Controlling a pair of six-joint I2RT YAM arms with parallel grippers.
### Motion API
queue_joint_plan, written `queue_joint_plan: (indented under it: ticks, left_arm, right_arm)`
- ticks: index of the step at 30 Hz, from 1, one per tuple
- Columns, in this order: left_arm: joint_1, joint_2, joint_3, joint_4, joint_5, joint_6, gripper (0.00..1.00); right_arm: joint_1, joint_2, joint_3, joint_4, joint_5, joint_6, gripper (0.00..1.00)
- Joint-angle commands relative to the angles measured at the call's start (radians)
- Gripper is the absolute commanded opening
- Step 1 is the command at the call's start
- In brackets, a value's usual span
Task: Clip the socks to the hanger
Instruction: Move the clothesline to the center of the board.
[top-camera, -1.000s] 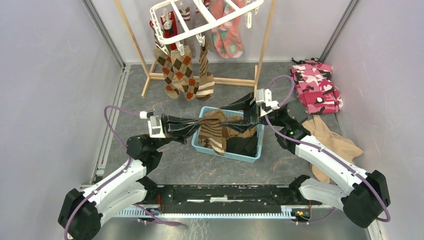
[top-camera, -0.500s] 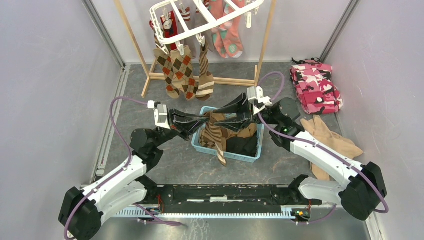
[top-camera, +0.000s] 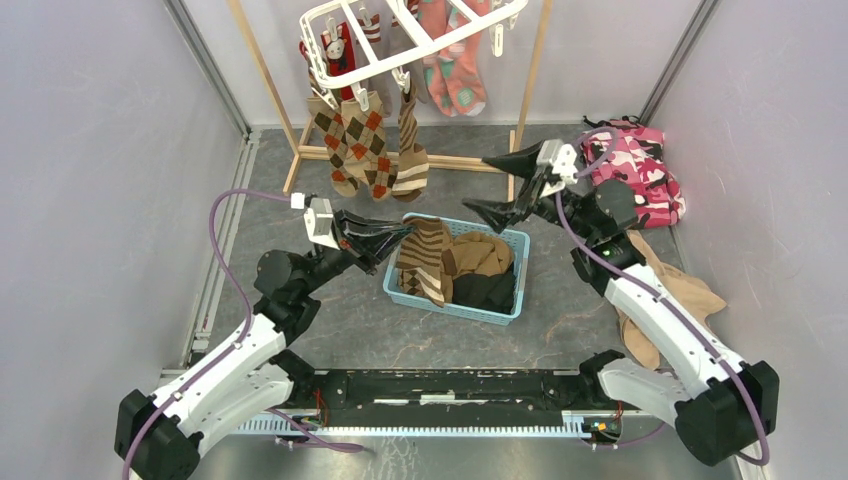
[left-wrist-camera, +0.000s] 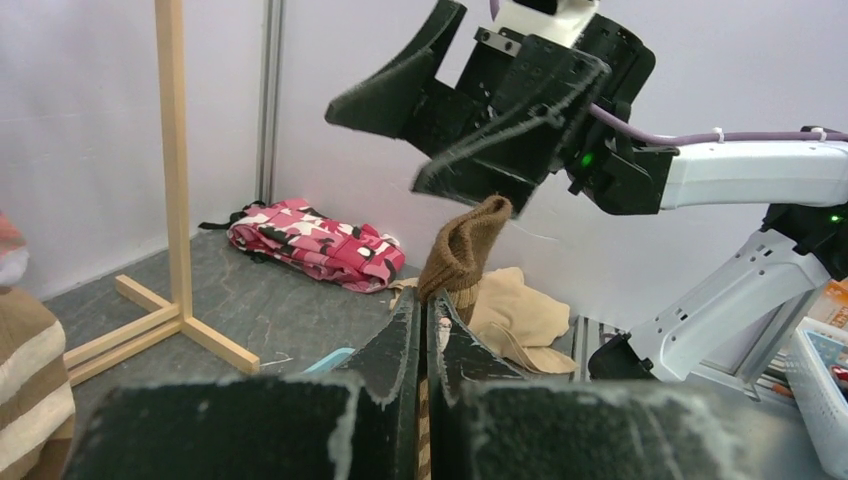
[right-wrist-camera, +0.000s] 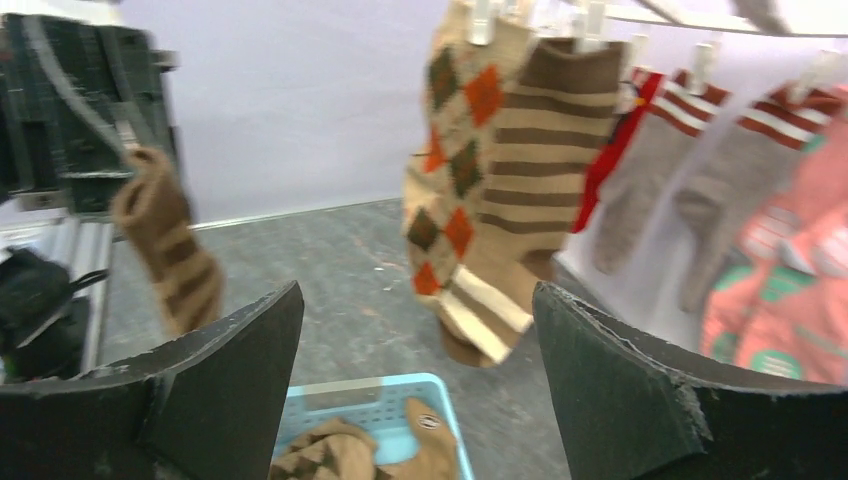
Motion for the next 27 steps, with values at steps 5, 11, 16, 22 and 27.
queue_joint_plan:
  ticks: [5, 11, 16, 22, 27]
  left_arm:
    - [0.013, 0.02, 0.07, -0.012, -0.011, 0.056, 0.02]
    - [0.015, 0.036, 0.092, -0.032, 0.008, 0.078, 0.02]
    - [0.017, 0.02, 0.087, -0.052, 0.006, 0.098, 0.02]
    - [0.016, -0.007, 0.082, -0.097, -0.017, 0.13, 0.02]
    - [0.017, -0.018, 0.073, -0.12, -0.028, 0.148, 0.02]
  right_arm:
    - [-0.202, 0.122, 0.169, 0.216, 0.017, 0.174, 0.98]
    - [-0.308, 0.36, 0.422, 0.396, -0.104, 0.437, 0.98]
    - [-0.318, 0.442, 0.564, 0.317, -0.006, 0.426, 0.97]
    - [-0.318, 0.484, 0.674, 0.085, 0.139, 0.315, 0.8]
    - [-0.332, 0.488, 0.651, 0.022, 0.218, 0.244, 0.78]
